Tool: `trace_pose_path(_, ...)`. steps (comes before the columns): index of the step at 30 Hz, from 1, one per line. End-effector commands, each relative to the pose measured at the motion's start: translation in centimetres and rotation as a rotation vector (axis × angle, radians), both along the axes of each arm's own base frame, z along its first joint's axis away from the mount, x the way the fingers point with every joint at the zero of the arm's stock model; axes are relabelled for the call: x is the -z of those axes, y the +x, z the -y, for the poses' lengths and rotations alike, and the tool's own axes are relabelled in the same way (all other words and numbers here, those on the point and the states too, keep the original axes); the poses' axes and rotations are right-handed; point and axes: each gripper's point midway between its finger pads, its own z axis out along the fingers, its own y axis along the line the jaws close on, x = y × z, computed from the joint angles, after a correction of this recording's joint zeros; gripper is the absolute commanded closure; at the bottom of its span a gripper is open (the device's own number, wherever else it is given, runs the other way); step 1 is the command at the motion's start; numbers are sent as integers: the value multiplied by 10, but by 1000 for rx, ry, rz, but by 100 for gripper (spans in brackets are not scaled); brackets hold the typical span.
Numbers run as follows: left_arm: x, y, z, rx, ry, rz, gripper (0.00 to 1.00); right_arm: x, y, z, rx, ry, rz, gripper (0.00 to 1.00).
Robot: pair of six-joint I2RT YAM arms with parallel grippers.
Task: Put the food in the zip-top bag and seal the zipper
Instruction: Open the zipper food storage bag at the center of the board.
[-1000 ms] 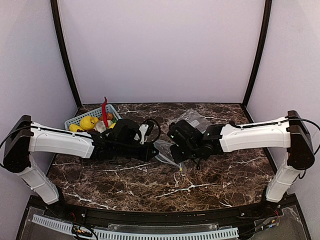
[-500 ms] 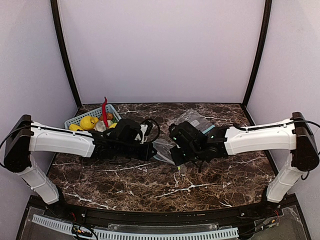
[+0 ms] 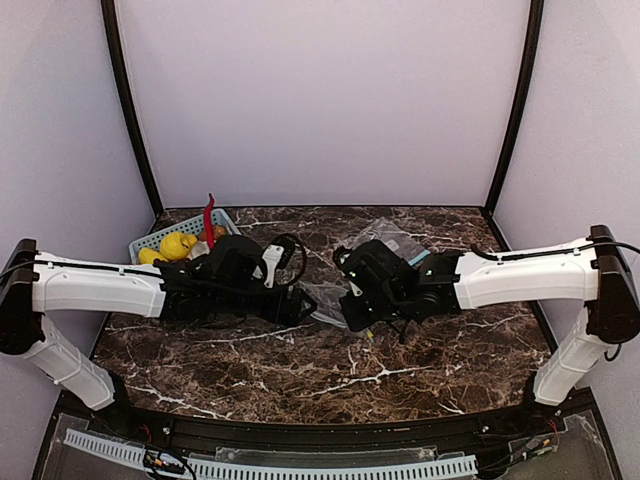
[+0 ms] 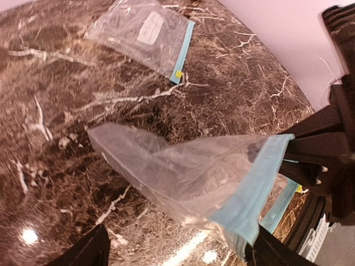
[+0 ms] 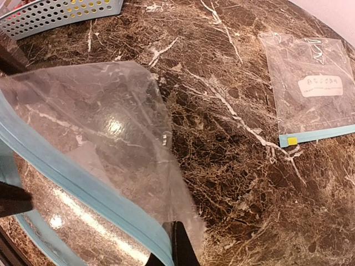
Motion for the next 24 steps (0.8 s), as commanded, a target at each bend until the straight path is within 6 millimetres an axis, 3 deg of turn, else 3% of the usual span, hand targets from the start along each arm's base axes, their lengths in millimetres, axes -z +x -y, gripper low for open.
trace_pose_path(1, -28, -5, -17, 26, 25, 93, 8, 2, -7, -2, -55, -17, 5, 100)
trace_pose_path(5, -34, -10, -22, 62, 63, 101, 1, 4, -11, -6, -78, -24, 3, 100)
trace_pose_path(17, -64, -1, -12, 151, 138, 194, 1, 6, -19, -24, -166, -56, 17, 100)
trace_pose_path(24, -56, 5, -6, 180, 169, 186, 1, 8, -24, -28, -187, -68, 14, 100)
